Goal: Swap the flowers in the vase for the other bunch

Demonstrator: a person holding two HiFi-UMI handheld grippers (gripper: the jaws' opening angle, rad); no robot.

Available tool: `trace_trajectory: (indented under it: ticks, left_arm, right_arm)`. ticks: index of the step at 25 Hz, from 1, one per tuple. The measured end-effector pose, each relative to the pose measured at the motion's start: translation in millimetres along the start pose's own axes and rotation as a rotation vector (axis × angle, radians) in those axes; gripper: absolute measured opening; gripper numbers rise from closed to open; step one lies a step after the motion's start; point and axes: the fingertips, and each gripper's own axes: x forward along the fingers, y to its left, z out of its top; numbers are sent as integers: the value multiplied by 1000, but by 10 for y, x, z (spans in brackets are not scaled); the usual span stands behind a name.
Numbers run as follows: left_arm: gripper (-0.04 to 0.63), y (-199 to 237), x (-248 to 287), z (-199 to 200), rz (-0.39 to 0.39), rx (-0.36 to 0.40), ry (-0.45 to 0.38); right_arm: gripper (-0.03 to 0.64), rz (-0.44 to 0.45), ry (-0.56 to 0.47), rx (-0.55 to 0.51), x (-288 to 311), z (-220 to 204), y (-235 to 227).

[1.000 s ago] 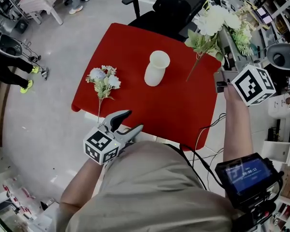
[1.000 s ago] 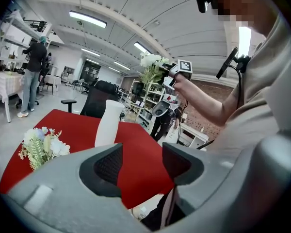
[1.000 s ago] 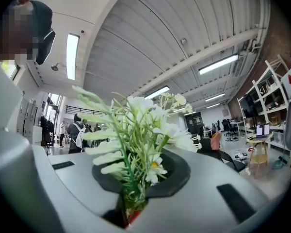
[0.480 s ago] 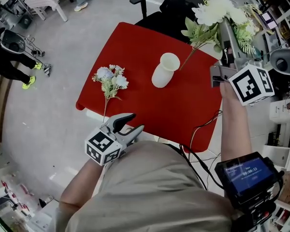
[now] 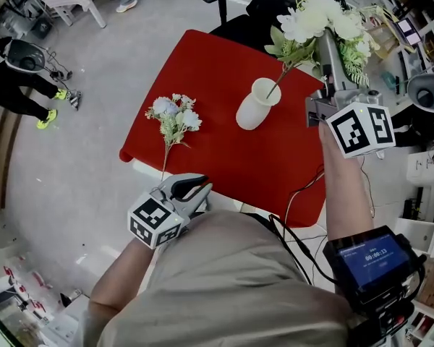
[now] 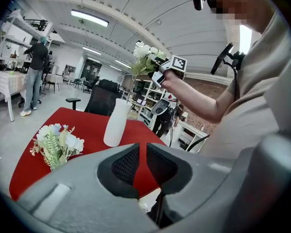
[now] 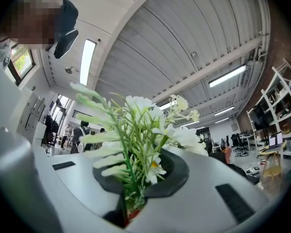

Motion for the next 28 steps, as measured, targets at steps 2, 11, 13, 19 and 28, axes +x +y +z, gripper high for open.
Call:
trace_trajectory:
  ticks: [2,11,13,19,28]
  left_arm:
    - [37,3,-30,-10,0,-4,2]
    - [29,-36,-185,109,-5,-33,18]
    - [29,-45,-223,121,-5,-36,26]
    - [29,-54,-315,147,-13,-37,49]
    - [29,128,-341,-105,-41,-36,64]
  right_arm:
    - [52,2,5,-14,-8,-79,32]
    - [52,-5,34,-22,-69,-351,65]
    - [52,-10,43,-42,-79,-411,84]
    - [52,-22,75,-59,-139,-621,158]
    - [52,-65,141,-124,-261,-1263,259]
